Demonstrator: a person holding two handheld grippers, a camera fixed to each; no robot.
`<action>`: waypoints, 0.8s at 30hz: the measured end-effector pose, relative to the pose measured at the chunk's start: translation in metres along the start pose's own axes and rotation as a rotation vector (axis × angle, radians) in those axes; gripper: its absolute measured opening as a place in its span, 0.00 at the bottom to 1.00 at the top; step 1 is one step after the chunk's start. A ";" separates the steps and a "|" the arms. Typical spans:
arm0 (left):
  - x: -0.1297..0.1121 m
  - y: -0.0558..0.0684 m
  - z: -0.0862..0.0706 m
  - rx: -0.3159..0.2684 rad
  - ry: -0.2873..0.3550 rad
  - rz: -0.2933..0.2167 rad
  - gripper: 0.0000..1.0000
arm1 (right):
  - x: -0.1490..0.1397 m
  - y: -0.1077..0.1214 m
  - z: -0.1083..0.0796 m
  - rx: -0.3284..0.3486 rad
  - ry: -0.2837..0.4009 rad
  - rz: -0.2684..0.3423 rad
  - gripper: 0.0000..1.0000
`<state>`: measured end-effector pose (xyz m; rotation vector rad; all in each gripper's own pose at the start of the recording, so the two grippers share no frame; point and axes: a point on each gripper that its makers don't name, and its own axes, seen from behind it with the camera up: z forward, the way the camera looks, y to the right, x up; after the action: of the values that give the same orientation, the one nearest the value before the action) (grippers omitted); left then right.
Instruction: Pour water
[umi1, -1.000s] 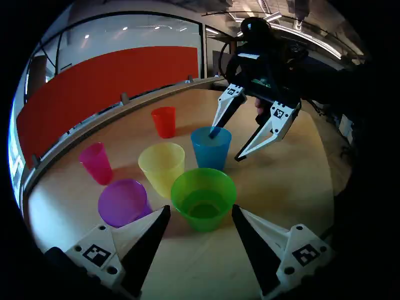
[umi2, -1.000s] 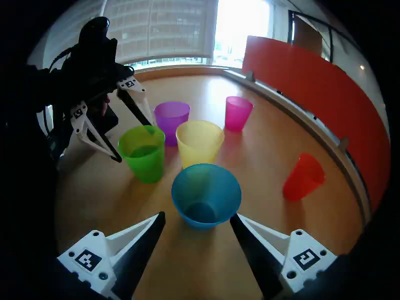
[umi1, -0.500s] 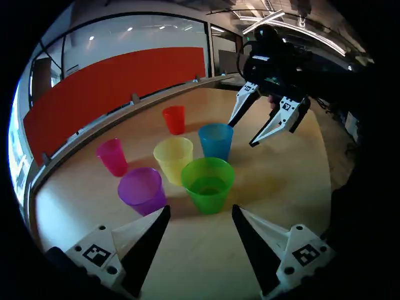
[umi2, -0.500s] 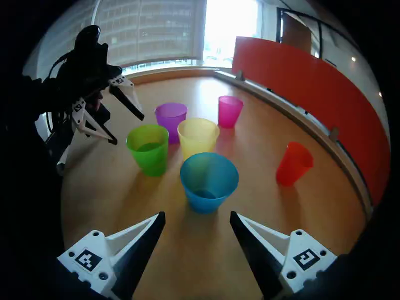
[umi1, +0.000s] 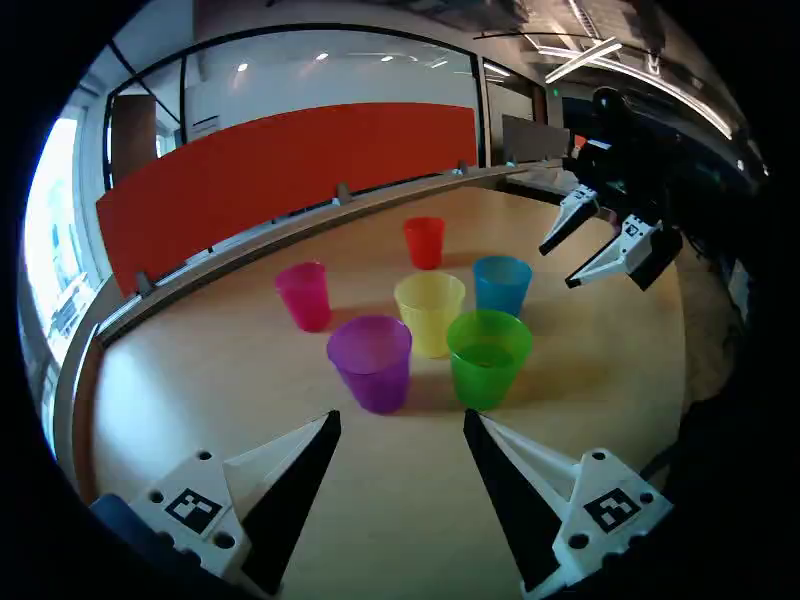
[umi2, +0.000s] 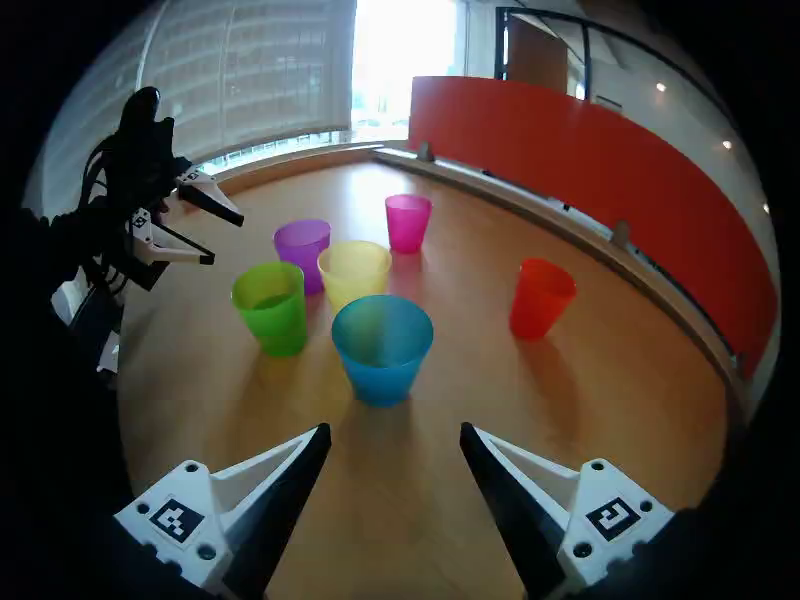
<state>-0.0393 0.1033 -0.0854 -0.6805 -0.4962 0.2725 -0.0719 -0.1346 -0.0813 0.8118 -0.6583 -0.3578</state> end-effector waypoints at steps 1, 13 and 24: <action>0.001 -0.003 -0.002 0.008 0.008 -0.016 0.91 | 0.000 0.000 -0.002 -0.009 0.003 0.004 1.00; 0.014 -0.045 -0.023 0.130 0.086 -0.135 0.91 | 0.006 0.018 -0.021 -0.144 0.043 0.094 1.00; 0.021 -0.074 -0.036 0.231 0.144 -0.189 0.91 | 0.021 0.044 -0.037 -0.264 0.104 0.214 1.00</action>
<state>0.0031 0.0369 -0.0535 -0.4215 -0.3813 0.0999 -0.0303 -0.0970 -0.0580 0.4993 -0.5800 -0.2006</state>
